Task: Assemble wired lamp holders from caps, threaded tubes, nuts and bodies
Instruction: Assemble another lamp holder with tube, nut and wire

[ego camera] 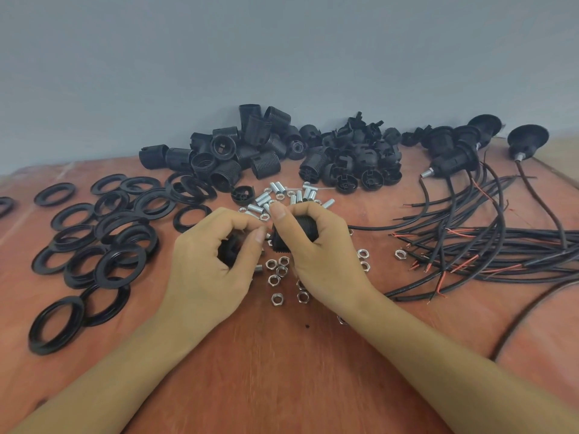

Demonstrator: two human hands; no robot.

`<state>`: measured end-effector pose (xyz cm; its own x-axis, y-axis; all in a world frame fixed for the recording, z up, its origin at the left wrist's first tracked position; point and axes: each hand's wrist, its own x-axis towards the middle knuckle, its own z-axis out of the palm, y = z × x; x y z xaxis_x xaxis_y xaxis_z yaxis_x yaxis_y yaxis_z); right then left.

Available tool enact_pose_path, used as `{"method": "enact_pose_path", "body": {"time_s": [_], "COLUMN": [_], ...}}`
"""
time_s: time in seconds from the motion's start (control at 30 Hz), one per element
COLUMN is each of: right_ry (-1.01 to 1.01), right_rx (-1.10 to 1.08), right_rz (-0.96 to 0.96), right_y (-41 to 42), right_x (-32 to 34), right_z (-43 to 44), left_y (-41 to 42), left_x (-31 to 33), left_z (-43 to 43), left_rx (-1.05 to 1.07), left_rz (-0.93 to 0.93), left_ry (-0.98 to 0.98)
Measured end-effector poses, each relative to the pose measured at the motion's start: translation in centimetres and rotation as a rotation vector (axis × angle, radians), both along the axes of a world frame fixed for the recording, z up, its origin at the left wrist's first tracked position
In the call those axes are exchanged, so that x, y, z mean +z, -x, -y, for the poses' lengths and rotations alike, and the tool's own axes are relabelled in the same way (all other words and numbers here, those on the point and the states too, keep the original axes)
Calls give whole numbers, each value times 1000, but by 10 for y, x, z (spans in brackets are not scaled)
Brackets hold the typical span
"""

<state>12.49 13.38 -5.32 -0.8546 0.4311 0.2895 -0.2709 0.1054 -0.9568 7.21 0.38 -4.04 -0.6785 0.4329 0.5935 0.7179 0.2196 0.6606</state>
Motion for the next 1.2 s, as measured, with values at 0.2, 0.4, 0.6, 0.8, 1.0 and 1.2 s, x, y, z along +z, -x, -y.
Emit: {"method": "enact_pose_path", "body": {"time_s": [0.2,0.4,0.6,0.8,1.0,1.2], "right_ry": [14,-18,-28,-72,-97,-190], "right_rx": [-12,-27,-31,10,-23,-49], "right_rz": [2,12,-46,-38,-8,0], "right_y": [0,1,1,-1,-1,-4], "right_x": [-2,-2,1,1,-2,-3], "right_z": [3,4,1,0,2,5], "left_y": [1,1,1,-1,-2,0], "left_x": [0,-1,-2,-3,-3,-7], "left_z": [4,5,5,5,5,7], "left_rx": [-34,-31,-33,-29,-51,-37], "left_rz": [-67,-109,-76,-70,-116,-201], "left_ry": [-3,2,-8,-4,12,40]}}
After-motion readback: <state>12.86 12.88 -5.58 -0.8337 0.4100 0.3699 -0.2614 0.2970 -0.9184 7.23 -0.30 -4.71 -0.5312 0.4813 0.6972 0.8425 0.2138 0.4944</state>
